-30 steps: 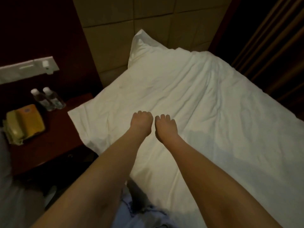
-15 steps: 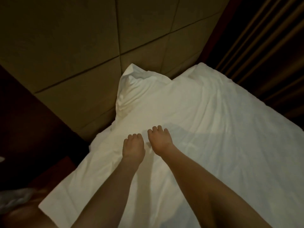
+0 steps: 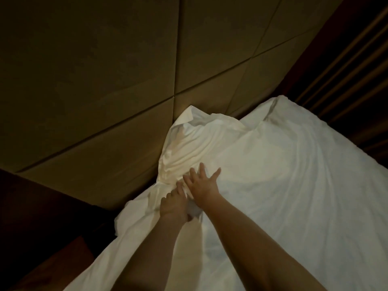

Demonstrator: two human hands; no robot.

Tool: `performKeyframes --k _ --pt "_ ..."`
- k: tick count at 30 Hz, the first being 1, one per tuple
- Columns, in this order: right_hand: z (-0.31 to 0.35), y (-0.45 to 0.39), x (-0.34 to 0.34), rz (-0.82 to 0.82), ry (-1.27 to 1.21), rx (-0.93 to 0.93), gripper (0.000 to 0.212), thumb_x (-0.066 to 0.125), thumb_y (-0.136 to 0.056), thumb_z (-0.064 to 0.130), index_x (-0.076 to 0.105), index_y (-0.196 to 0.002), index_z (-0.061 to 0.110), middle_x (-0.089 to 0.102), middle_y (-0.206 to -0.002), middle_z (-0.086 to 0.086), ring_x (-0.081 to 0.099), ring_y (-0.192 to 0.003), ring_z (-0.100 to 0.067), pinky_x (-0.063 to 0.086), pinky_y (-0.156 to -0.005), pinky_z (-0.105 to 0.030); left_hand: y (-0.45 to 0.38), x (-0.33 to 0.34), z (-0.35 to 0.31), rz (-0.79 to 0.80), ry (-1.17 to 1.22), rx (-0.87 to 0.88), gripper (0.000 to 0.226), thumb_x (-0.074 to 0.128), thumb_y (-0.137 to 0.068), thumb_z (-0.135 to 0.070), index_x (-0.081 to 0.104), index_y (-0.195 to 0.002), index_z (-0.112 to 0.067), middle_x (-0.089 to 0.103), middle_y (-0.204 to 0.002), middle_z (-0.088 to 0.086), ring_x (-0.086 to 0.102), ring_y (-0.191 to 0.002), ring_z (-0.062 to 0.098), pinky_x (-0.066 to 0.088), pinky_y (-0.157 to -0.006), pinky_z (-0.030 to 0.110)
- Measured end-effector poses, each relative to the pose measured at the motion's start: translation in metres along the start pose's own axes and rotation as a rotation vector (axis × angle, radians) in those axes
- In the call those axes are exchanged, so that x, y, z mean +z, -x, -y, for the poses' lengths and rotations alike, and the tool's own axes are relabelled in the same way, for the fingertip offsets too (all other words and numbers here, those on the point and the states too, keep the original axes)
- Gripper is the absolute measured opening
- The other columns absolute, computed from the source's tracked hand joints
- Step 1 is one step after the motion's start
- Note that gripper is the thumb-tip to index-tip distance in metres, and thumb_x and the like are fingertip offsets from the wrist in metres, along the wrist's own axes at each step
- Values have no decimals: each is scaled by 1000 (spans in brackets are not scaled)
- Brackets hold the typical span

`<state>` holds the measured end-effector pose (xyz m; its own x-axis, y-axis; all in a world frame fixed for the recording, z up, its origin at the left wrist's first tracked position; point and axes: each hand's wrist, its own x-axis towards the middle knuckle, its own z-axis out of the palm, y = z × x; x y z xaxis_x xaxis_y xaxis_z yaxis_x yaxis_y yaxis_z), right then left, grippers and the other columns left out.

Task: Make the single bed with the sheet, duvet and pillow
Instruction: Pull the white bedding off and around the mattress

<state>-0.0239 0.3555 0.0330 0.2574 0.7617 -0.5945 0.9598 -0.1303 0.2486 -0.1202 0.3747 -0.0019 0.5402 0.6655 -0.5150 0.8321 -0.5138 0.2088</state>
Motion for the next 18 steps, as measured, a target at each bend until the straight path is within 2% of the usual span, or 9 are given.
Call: performKeyframes --k 2,5,9,12,13,14,15,16,18 --pt "-11 1 0 51 20 0 70 51 -95 27 9 -150 23 3 -157 -6 -6 -144 -35 14 -97 -78 -2 1 2 105 -13 7 97 67 -81 -46 10 -149 -6 45 -138 9 50 -122 23 40 -99 33" --pt "-33 9 -4 42 -3 23 60 53 -93 17 23 -145 20 18 -149 -7 9 -142 -29 21 -96 -77 3 -1 -1 105 -61 37 51 59 -89 -37 46 -132 -14 54 -130 6 53 -118 20 40 -97 29" --pt "-44 21 -9 16 14 23 47 50 -93 13 39 -139 15 38 -138 -7 23 -135 -30 32 -99 -64 22 -3 -10 64 -117 123 36 47 -97 -20 47 -133 -14 36 -143 5 40 -127 21 36 -102 31" --pt "-45 32 -6 -47 34 -13 35 46 -94 11 51 -129 11 50 -130 -8 30 -131 -32 32 -99 -48 37 -7 -17 26 -73 104 31 49 -94 -5 53 -125 -10 42 -135 8 56 -113 21 45 -93 29" --pt "-48 37 -4 -71 25 -16 33 46 -94 10 53 -127 9 51 -129 -9 32 -130 -33 31 -100 -46 41 -8 -20 -51 -69 122 26 61 -87 -5 60 -113 -7 52 -122 11 64 -100 21 49 -84 26" --pt "-50 42 -4 -94 20 -16 32 45 -95 9 54 -125 8 52 -127 -10 33 -129 -33 31 -100 -45 44 -8 -23 -134 -45 166 27 80 -68 -8 68 -92 -6 62 -98 13 69 -77 20 53 -67 21" --pt "-52 46 -3 -116 21 -13 31 45 -94 9 54 -124 8 52 -127 -11 34 -128 -33 30 -101 -44 47 -6 -25 -152 -46 208 38 93 -39 -9 68 -67 -7 62 -68 11 64 -50 17 48 -46 16" --pt "-54 50 -3 -135 30 -11 31 45 -94 9 54 -124 8 52 -126 -11 35 -127 -33 29 -102 -44 48 -1 -25 -204 -60 225 46 93 -15 -8 62 -49 -11 54 -47 6 53 -32 14 38 -34 12" --pt "-54 56 -7 -162 76 -19 32 46 -93 9 54 -124 8 52 -126 -12 35 -126 -34 27 -104 -47 44 9 -20 -296 -15 245 50 90 -4 -8 58 -42 -12 45 -36 2 44 -23 12 32 -31 9"
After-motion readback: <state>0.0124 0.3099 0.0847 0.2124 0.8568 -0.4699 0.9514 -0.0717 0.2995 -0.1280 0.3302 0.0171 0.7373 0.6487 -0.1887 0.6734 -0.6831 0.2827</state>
